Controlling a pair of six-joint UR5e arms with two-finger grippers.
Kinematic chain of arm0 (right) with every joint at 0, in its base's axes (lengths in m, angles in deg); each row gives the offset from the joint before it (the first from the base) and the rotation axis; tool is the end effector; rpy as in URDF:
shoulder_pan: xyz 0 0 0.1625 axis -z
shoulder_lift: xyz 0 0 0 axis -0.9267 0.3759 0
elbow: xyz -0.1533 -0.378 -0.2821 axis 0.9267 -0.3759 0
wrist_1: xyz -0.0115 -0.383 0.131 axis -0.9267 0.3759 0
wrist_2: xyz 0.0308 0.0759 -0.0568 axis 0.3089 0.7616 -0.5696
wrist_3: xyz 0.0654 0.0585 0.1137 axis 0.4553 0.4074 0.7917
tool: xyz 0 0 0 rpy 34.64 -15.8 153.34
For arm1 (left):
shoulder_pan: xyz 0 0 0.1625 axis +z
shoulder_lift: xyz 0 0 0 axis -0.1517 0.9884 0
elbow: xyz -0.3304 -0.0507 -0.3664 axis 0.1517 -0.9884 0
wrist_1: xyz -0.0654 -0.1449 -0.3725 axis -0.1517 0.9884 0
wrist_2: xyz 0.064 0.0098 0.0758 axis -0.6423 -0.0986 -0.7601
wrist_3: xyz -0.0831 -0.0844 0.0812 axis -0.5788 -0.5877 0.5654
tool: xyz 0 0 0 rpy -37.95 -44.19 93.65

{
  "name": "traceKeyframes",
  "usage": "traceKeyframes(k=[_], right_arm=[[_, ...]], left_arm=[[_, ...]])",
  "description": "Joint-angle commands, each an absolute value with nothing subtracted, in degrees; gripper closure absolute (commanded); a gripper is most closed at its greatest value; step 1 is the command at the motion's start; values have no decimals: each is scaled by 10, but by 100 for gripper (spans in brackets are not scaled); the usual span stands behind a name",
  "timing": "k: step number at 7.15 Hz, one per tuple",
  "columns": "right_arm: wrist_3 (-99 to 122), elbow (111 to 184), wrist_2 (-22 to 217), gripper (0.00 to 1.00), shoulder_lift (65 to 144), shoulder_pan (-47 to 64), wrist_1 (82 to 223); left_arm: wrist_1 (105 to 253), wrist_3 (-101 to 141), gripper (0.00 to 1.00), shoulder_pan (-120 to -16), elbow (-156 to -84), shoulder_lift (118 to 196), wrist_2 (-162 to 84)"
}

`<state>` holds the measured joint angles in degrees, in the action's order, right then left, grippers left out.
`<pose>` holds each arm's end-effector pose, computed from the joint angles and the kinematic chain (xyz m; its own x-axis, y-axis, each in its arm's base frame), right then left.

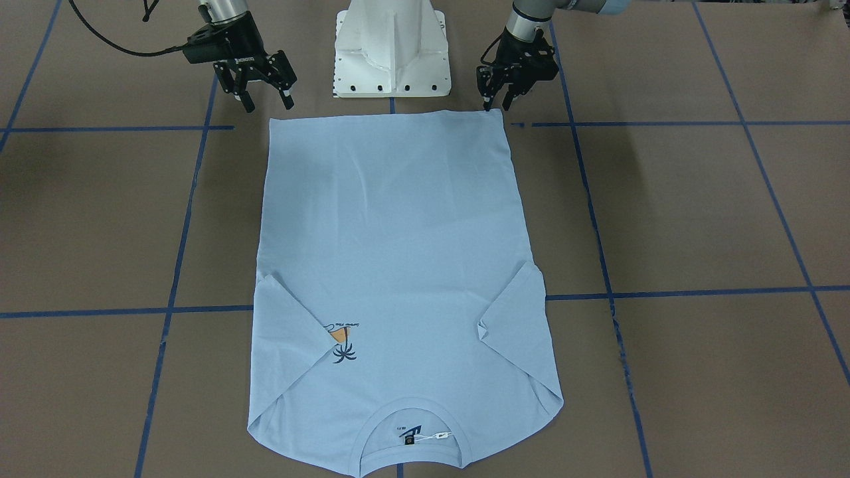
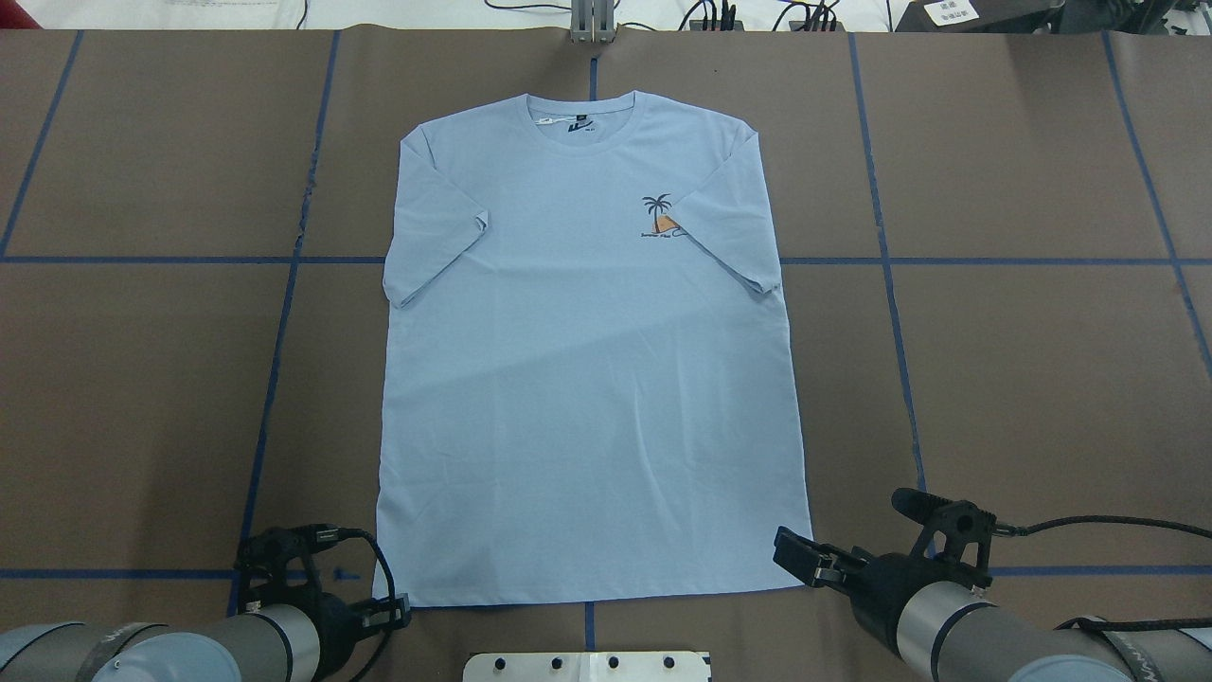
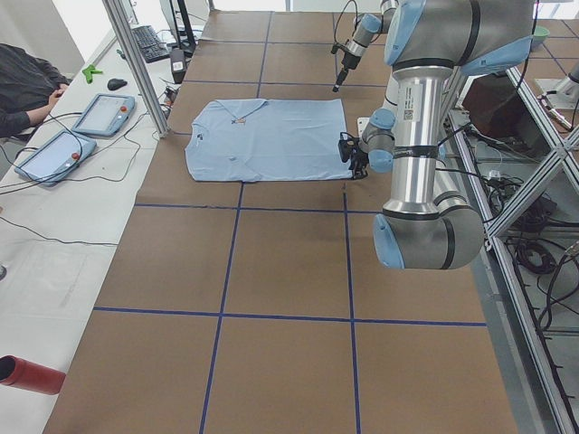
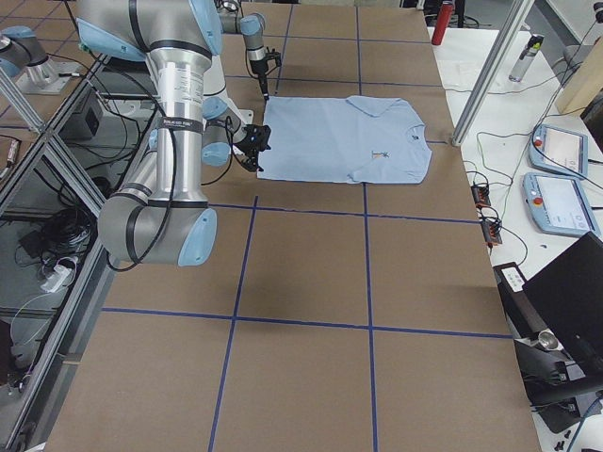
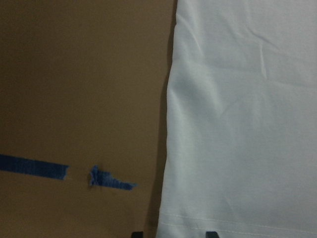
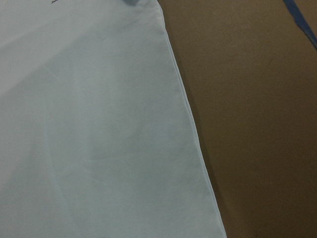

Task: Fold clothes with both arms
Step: 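Lower both grippers to the hem corners nearest the robot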

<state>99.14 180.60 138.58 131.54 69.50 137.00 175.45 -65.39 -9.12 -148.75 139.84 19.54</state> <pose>-0.4429 -0.1838 0.4552 0.4375 0.2121 0.8738 -0.4654 0.8849 0.0183 0.5166 -0.1618 0.4580 0.5442 -0.1783 -0.8198 0.2488 0.9675 -0.0453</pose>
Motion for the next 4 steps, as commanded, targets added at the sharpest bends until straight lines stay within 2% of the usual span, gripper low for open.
traceKeyframes(k=[1,4], right_arm=[[991,1805,1380,2,1316,696,1370],[991,1804,1380,2,1315,696,1370]], left_arm=[[1754,-655,61,-91,-1488,1405,197],[1754,-655,60,-93,-1484,1404,197]])
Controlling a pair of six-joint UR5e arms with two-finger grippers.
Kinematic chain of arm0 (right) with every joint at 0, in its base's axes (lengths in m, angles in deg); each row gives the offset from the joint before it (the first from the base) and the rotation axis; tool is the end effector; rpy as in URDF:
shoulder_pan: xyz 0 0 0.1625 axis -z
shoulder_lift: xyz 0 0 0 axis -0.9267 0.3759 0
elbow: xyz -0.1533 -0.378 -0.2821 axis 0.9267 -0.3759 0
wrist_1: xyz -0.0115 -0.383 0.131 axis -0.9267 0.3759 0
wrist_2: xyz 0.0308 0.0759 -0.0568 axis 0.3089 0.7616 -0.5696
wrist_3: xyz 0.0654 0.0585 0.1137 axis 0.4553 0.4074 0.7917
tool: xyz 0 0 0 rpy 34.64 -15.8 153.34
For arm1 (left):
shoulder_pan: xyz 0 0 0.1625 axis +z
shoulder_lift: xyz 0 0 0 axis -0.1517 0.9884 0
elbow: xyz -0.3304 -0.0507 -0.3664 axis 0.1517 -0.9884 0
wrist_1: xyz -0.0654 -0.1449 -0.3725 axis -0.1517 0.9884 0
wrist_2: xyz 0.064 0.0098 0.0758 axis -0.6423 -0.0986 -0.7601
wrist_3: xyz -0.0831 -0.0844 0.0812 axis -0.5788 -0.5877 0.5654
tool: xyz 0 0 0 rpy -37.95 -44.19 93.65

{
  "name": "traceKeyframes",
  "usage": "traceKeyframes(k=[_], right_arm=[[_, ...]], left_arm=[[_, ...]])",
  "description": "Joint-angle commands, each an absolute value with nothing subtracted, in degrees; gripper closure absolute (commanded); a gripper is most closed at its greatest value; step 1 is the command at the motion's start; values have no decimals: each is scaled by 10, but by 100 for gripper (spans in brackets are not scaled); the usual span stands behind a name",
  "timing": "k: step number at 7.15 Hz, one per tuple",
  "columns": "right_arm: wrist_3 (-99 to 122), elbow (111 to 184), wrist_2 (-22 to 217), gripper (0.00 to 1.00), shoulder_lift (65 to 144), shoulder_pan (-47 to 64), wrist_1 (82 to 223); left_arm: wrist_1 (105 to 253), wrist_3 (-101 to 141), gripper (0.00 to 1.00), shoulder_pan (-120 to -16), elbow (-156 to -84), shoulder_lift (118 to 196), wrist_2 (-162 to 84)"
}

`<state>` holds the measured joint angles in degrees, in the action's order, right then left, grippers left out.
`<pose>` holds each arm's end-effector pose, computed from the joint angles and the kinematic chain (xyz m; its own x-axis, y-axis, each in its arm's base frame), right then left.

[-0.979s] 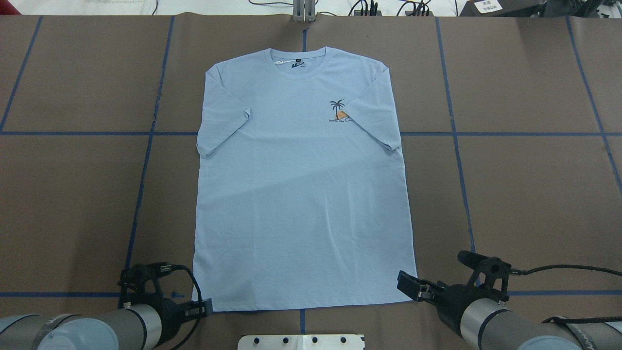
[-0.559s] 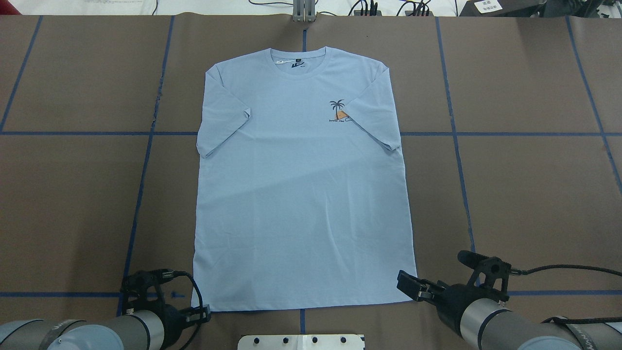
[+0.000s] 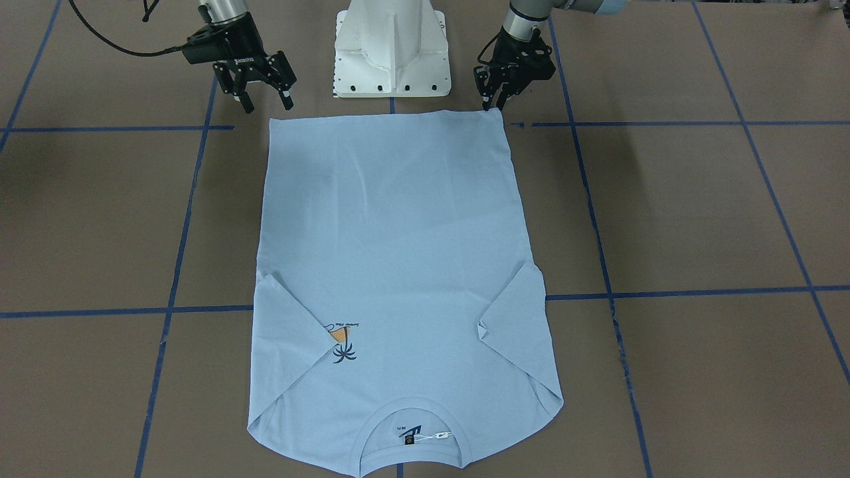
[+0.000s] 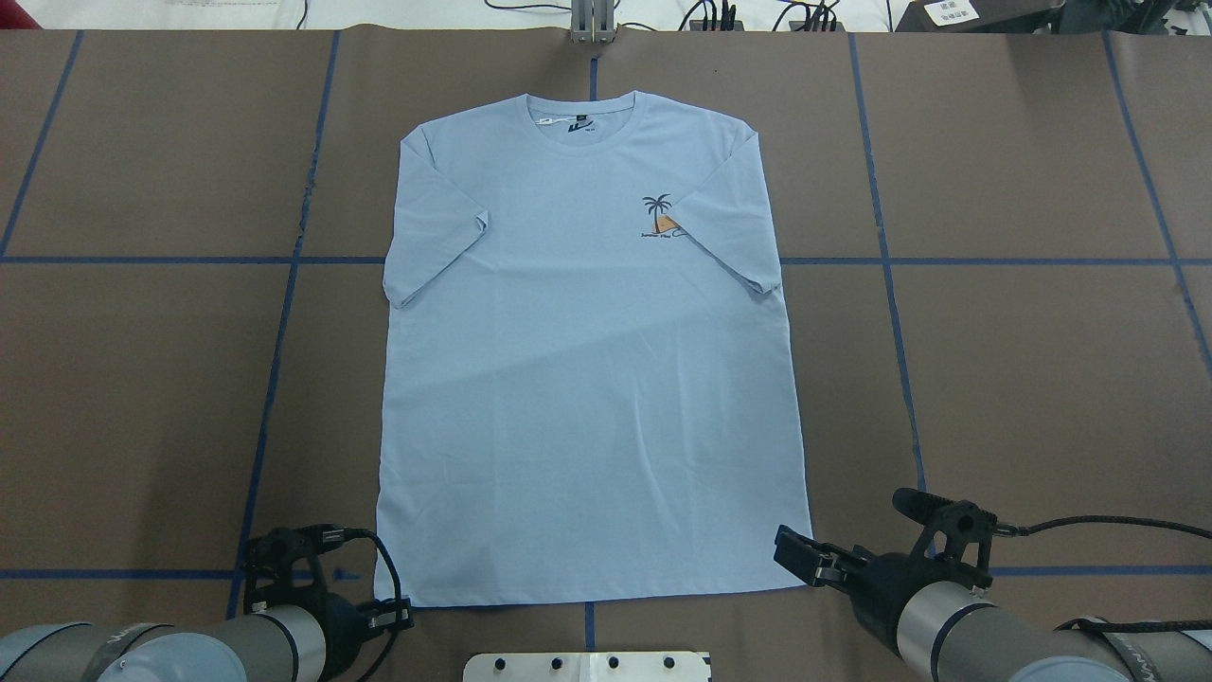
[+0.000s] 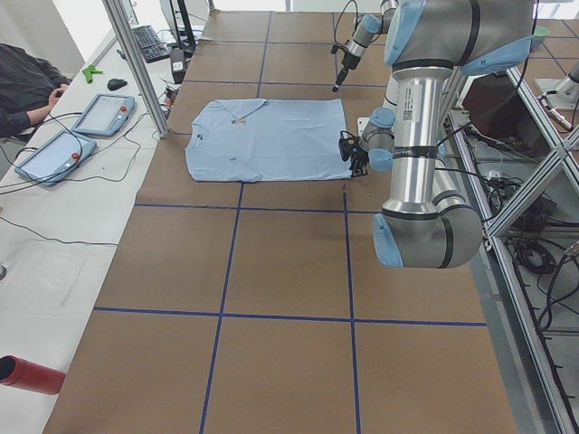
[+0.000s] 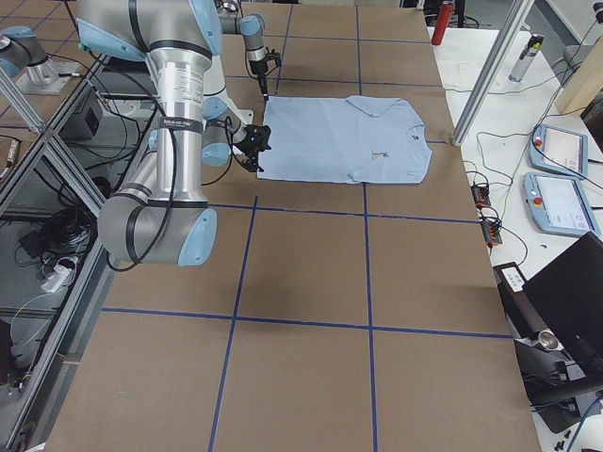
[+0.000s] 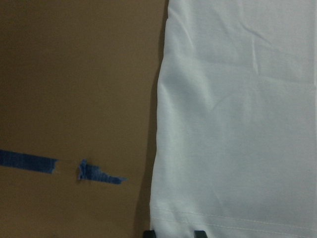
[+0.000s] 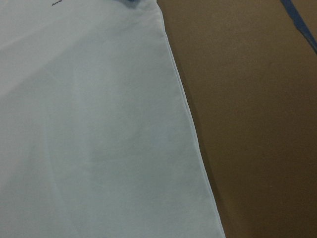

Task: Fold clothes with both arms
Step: 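Lower both grippers to the hem corners nearest the robot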

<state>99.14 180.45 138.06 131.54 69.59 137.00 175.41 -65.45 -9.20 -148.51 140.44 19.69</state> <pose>-0.4432 -0.1842 0.4562 0.4384 0.2104 0.8738 -0.4707 0.8820 0.0238 0.5203 -0.1622 0.4548 0.5395 -0.1802 -0.8225 0.2484 0.9674 -0.0490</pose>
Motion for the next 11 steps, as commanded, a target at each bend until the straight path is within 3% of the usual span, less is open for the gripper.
traceKeyframes(k=[1,4,5,6,7,9,11], right_arm=[[991,1803,1380,2,1315,696,1370],[991,1803,1380,2,1315,696,1370],[991,1803,1380,2,1315,696,1370],[991,1803,1380,2,1314,696,1370],[992,1801,1379,4,1314,698,1371],[1074,1795,1373,20,1307,707,1399],[1107,1795,1372,20,1278,719,1507]], left_arm=[[1754,-655,59,-93,-1482,1405,198],[1754,-655,69,-96,-1482,1405,198],[1754,-655,78,-99,-1482,1405,198],[1754,-655,95,-100,-1482,1405,198],[1754,-655,100,-102,-1484,1405,197],[1754,-655,100,-107,-1487,1408,196],[1754,-655,100,-110,-1488,1411,196]])
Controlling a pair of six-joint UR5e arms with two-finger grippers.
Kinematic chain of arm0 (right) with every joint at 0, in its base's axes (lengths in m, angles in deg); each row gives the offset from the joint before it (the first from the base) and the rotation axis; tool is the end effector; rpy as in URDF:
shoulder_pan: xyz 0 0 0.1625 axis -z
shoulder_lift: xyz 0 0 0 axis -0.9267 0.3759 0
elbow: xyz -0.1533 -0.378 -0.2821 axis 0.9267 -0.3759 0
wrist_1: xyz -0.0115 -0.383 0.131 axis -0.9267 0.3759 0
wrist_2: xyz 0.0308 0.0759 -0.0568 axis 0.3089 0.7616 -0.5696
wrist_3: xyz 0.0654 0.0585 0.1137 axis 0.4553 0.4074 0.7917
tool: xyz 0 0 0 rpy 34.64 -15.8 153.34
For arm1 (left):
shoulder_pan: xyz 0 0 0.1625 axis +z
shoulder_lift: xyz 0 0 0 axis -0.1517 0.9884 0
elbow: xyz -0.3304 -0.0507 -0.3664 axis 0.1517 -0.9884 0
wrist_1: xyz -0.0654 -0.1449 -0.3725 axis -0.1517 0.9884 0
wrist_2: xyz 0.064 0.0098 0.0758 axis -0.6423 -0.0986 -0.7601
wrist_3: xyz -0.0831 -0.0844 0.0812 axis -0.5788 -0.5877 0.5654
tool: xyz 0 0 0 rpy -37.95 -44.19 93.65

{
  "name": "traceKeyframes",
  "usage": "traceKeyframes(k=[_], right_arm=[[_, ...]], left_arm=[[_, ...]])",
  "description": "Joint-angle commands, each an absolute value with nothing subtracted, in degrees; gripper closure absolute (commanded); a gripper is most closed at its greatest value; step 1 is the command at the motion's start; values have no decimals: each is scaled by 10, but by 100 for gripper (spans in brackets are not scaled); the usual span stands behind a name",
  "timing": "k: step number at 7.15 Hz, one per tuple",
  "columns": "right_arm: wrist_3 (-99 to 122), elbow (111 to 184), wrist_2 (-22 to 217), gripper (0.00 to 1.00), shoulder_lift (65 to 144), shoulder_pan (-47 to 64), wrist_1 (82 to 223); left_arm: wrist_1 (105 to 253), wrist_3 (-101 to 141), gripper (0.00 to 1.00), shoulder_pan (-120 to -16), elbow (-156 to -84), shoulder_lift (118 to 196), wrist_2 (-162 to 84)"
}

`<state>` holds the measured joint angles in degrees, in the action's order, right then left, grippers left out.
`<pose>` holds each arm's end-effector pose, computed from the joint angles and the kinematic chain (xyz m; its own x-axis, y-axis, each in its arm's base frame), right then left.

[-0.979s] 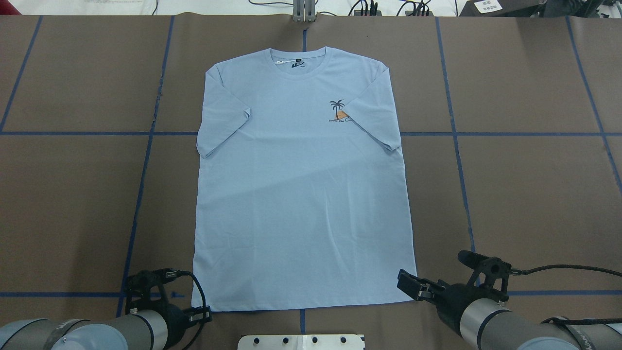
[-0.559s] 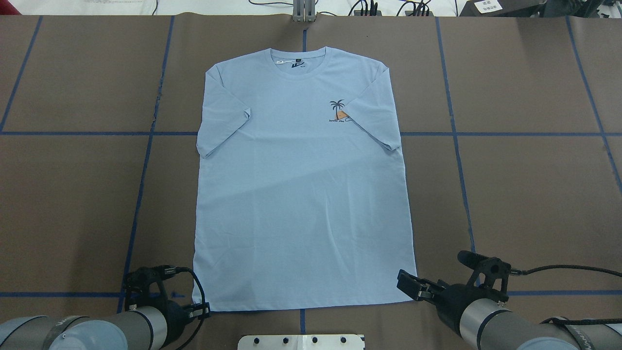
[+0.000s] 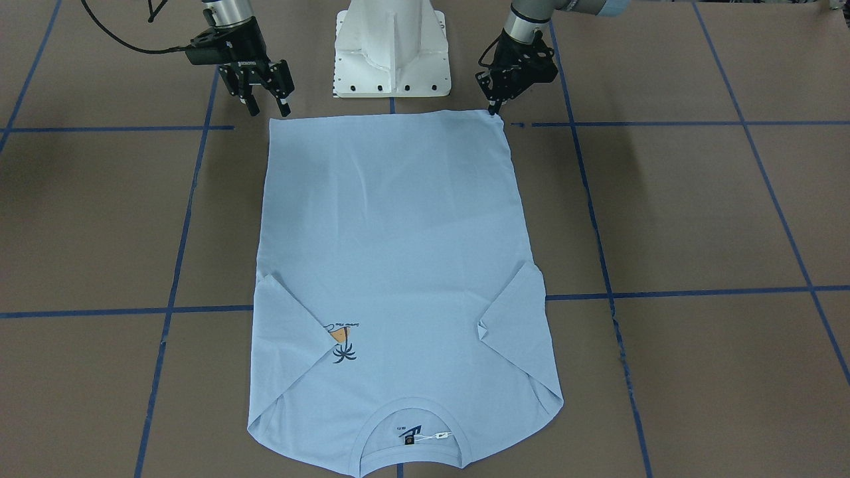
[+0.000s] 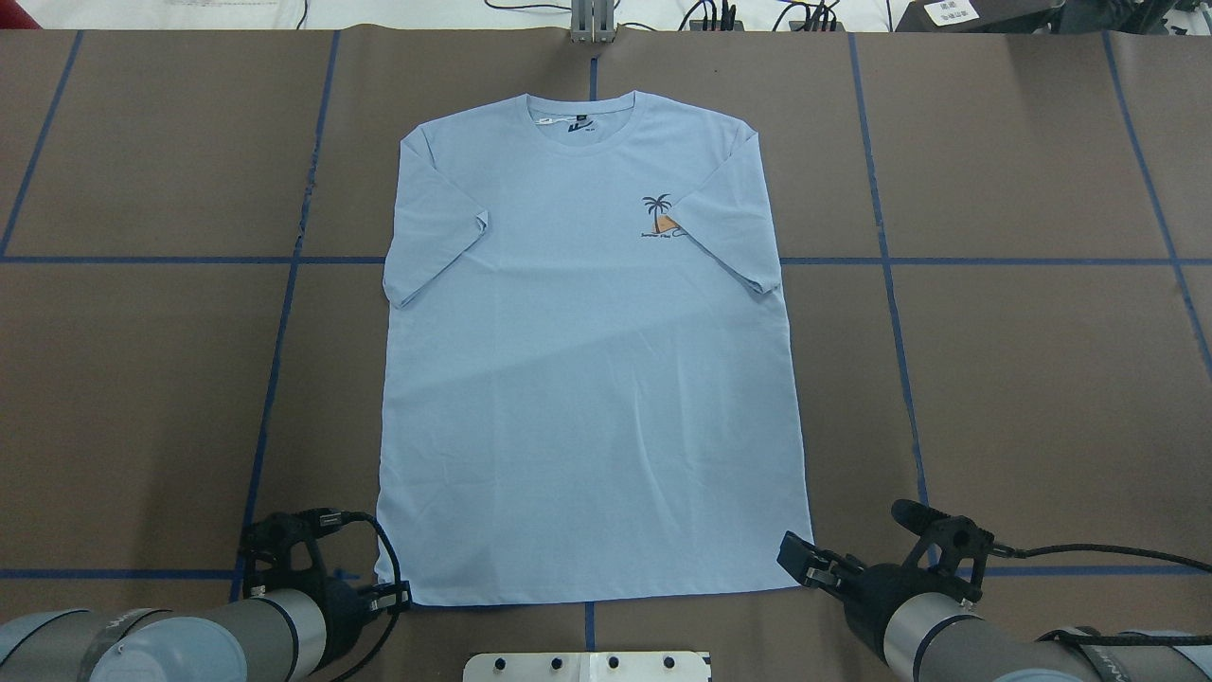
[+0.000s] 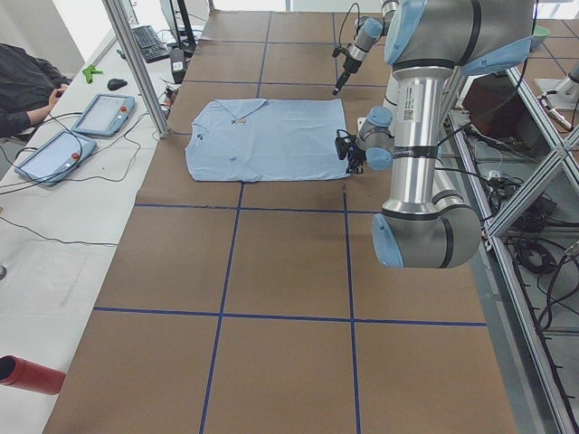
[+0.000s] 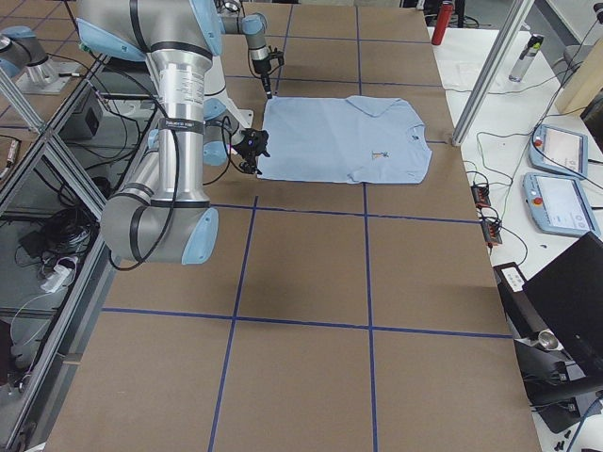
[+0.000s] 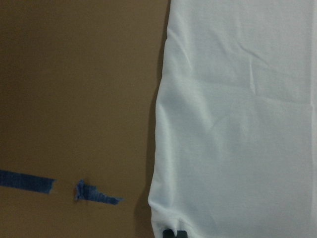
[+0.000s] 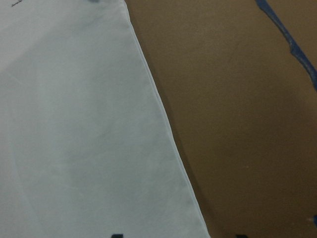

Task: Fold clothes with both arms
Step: 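Lower both grippers to the hem corners nearest the robot, then grasp the hem corners with both grippers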

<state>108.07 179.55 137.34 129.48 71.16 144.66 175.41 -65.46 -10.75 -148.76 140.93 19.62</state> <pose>-0.4620 -0.1729 0.4692 0.4615 0.3273 0.8245 -0.5272 0.8487 -0.0418 0.5173 -0.1765 0.4482 0.5235 -0.1944 -0.8295 0.2748 0.9601 -0.0516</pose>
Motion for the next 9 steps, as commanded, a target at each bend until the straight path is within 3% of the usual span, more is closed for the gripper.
traceKeyframes(k=[1,7,8,9], right_arm=[[1132,1794,1364,22,1259,734,1545],[1141,1751,1348,30,1236,750,1584],[1141,1755,1348,34,1235,749,1584],[1141,1756,1348,45,1231,749,1584]], left_arm=[[1755,-655,100,-112,-1488,1412,197],[1757,-655,100,-112,-1489,1413,199],[1757,-655,100,-113,-1489,1415,199],[1757,-655,100,-113,-1489,1415,199]])
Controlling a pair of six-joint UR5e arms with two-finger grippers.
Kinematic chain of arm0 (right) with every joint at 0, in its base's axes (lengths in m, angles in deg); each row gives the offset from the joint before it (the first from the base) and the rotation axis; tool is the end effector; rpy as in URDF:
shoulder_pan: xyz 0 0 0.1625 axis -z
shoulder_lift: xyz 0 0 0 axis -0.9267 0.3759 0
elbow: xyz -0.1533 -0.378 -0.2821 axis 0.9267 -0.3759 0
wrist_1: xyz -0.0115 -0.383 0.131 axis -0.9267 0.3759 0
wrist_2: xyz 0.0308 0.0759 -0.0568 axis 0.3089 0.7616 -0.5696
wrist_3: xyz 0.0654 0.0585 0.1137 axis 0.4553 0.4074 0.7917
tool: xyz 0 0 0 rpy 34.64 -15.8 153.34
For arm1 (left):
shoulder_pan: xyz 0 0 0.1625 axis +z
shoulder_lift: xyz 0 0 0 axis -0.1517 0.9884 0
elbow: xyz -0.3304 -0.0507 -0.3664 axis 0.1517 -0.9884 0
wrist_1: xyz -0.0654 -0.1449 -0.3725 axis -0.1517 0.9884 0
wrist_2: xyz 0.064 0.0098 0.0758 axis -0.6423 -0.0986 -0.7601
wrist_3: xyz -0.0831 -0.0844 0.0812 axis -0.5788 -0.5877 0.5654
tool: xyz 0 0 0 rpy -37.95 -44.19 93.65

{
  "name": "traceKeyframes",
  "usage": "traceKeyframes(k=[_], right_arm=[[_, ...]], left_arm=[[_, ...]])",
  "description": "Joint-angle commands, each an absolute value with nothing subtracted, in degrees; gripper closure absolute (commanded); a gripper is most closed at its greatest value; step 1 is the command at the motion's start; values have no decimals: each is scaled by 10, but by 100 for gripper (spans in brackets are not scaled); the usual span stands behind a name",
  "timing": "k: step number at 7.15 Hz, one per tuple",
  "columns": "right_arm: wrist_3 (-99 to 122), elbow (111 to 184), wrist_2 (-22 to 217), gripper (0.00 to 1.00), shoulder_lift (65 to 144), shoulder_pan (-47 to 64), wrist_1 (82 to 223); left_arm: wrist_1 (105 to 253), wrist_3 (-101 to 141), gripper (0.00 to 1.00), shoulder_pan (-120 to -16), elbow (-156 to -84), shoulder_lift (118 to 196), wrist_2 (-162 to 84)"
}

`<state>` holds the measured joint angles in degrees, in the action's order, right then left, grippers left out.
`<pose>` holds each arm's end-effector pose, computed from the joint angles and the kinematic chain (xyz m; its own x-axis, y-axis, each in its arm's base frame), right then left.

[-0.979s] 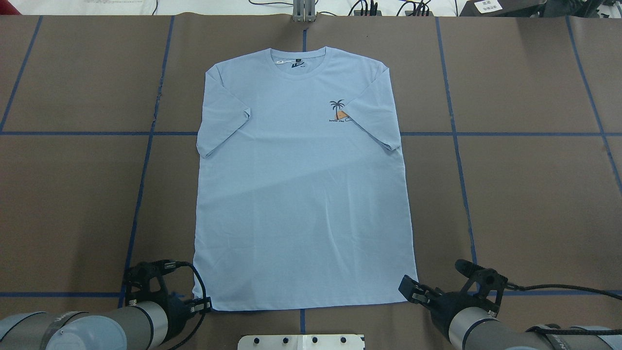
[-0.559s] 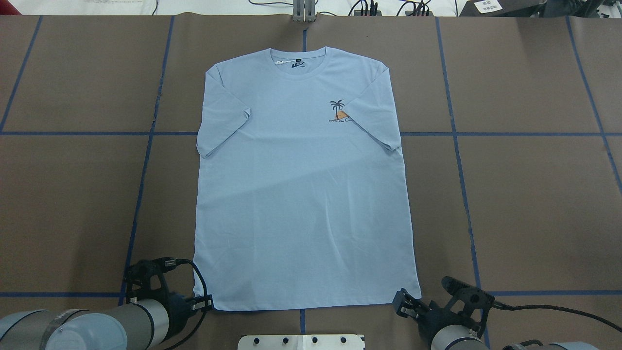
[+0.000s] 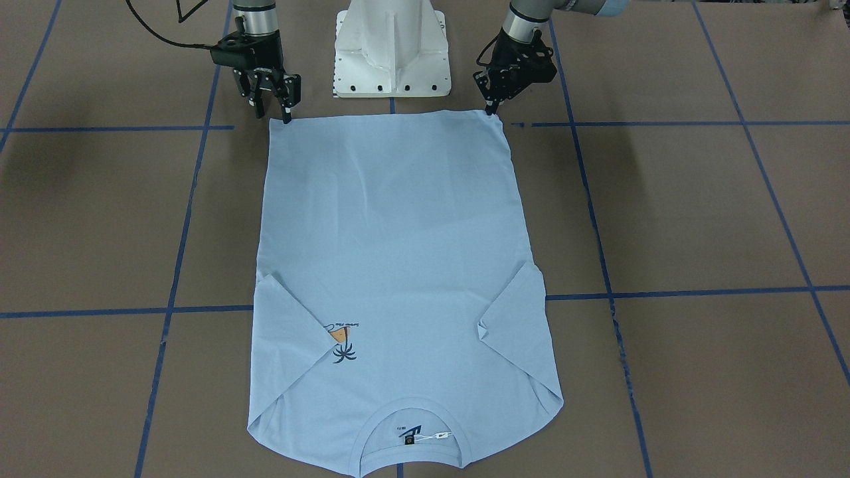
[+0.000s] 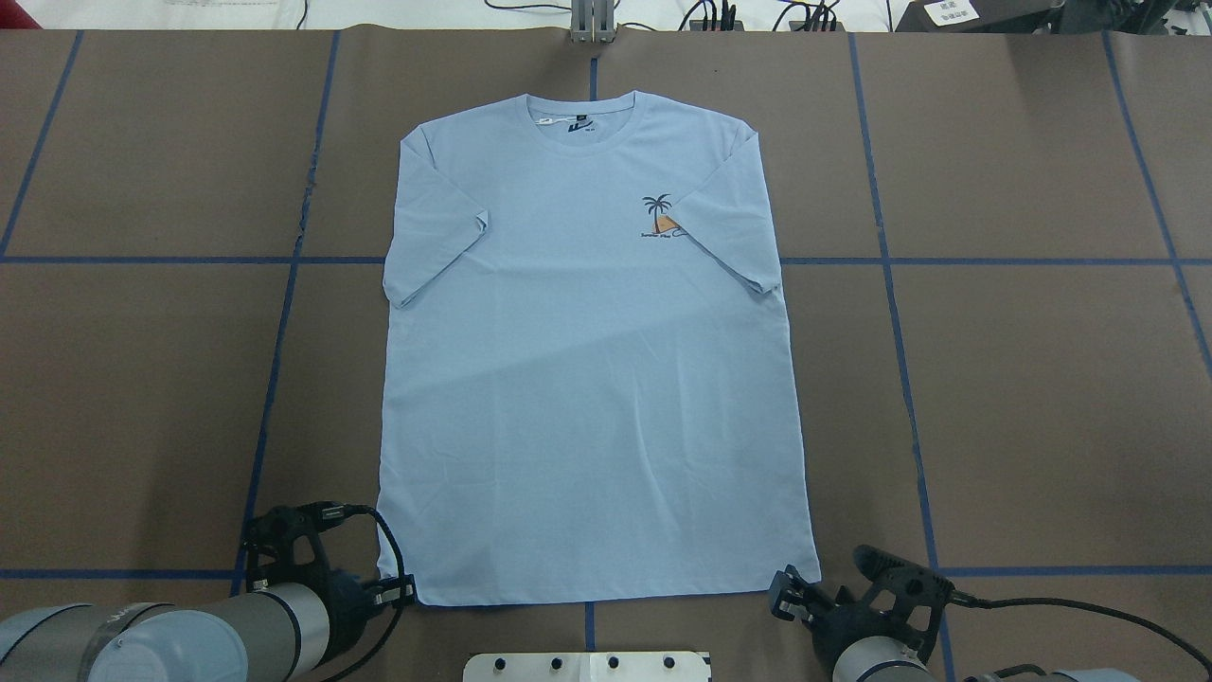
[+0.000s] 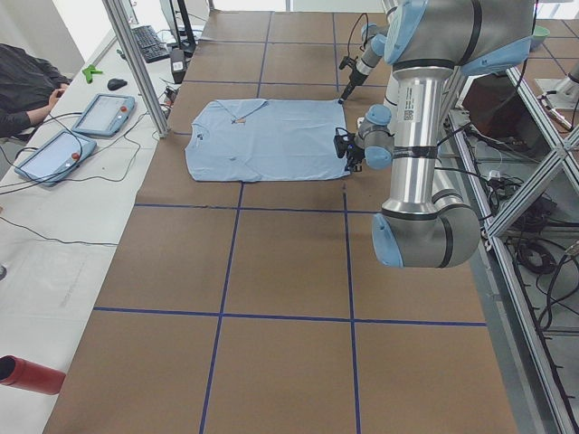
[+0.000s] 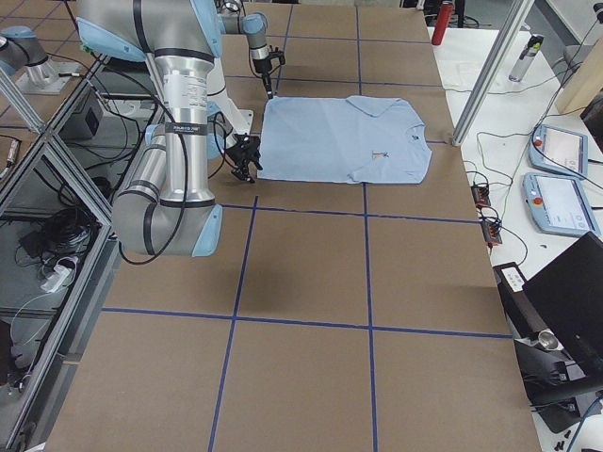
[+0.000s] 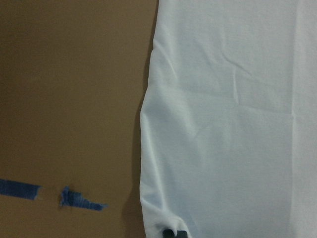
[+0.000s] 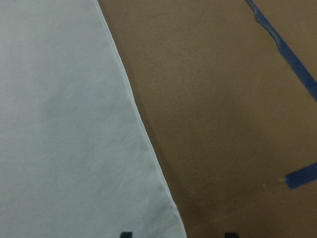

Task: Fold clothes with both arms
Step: 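Grasp the hem corners with both grippers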

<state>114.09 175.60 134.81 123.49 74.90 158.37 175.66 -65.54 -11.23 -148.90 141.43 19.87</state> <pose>-0.5115 -0.1432 0.4896 0.5727 0.3595 0.7368 -0.5551 0.8314 0.0258 0.5178 -0.1803 0.4417 0.5092 -0.1997 -0.8372 0.2793 0.9584 -0.0588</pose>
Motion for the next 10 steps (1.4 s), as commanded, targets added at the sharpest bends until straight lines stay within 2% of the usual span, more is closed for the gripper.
traceKeyframes(k=[1,2,4,5,7,8,9,10], right_arm=[[1141,1757,1347,66,1232,747,1583],[1142,1757,1346,87,1232,745,1583],[1141,1758,1342,93,1235,743,1583],[1141,1759,1342,100,1236,742,1583],[1139,1771,1340,100,1234,736,1584],[1134,1805,1342,100,1241,724,1584],[1130,1861,1346,100,1248,725,1636],[1129,1949,1359,100,1244,734,1731]], left_arm=[[1757,-655,100,-114,-1489,1415,199],[1757,-655,100,-114,-1489,1415,198],[1757,-655,100,-114,-1489,1416,199],[1757,-655,100,-115,-1489,1416,199],[1757,-655,100,-116,-1491,1416,199],[1755,-653,100,-118,-1507,1415,200],[1741,-648,100,-121,-1561,1404,205],[1648,-648,100,-125,-1642,1413,246]])
